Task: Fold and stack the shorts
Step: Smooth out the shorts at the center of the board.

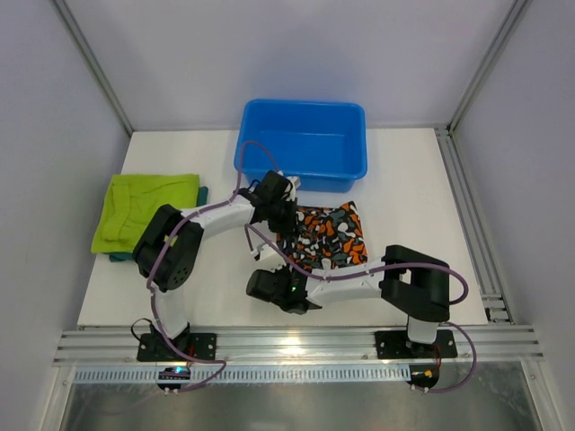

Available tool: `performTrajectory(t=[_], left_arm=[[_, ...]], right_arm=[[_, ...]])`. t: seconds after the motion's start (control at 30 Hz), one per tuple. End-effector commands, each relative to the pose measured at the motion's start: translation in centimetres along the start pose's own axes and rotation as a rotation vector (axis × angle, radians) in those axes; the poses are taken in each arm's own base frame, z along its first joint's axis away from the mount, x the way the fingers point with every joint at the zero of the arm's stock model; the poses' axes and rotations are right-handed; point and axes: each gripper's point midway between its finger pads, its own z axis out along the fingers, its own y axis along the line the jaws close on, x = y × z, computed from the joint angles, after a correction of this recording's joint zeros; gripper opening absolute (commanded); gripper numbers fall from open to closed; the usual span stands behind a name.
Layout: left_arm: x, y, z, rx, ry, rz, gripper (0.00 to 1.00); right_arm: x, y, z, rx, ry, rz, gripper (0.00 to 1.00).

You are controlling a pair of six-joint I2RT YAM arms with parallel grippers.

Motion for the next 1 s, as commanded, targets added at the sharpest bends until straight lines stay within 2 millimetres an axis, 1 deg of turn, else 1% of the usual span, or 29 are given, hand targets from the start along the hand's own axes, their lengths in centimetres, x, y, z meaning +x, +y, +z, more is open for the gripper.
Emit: performTrajectory(t=[0.0, 0.23, 0.37, 0.43, 0.63, 0.67, 0.7, 0.73, 0.8, 0.83, 0.9, 0.93, 0.97], left_arm=[[-2.4, 0.1, 0.1, -0.006, -0.052, 0.037, 0.0], [-2.9, 1.3, -0.4, -0.058, -0.078, 0.044, 0.0], [-2.5, 3.8, -0.8, -0.163, -0.059, 0.039, 0.0], [-2.5, 4.4, -0.8, -0.166, -0.041, 0.042, 0.0], [-3.7, 4.7, -0.8, -0.163, -0.062, 0.052, 0.0], [-3.4, 5.0, -0.6, -0.171, -0.048, 0.05, 0.0], [-3.7, 5.1, -0.7, -0.176, -0.049, 0.045, 0.0], [-3.4, 5.4, -0.6, -0.187, -0.032, 0.038, 0.0], [-3.3, 5.8, -0.7, -0.185, -0.013, 0.021, 0.0], [-3.1, 6.0, -0.4, -0.187, 0.001, 0.022, 0.0], [-2.3, 6.5, -0.3, -0.192, 0.052, 0.025, 0.0], [-2.4, 6.5, -0.2, -0.187, 0.062, 0.028, 0.01], [-1.7, 6.6, 0.0, -0.183, 0.092, 0.031, 0.04]], right_arm=[[0.7, 1.4, -1.2, -0.048, 0.011, 0.02, 0.04], [1.2, 1.7, -1.2, -0.059, 0.021, 0.018, 0.04], [1.4, 1.9, -1.3, -0.063, 0.025, 0.019, 0.04], [1.5, 1.8, -1.3, -0.061, 0.024, 0.021, 0.04], [1.3, 2.1, -1.5, -0.077, 0.026, 0.017, 0.04], [1.3, 2.3, -1.5, -0.08, 0.025, 0.015, 0.04], [1.3, 2.2, -1.5, -0.079, 0.029, 0.011, 0.04], [1.3, 2.2, -1.5, -0.077, 0.029, 0.01, 0.04], [1.3, 2.2, -1.4, -0.074, 0.03, 0.007, 0.04], [1.5, 2.2, -1.3, -0.071, 0.033, 0.006, 0.04], [1.7, 2.1, -1.3, -0.069, 0.038, 0.003, 0.04], [1.6, 2.2, -1.3, -0.071, 0.038, 0.003, 0.04], [1.6, 2.1, -1.3, -0.07, 0.037, 0.005, 0.04]])
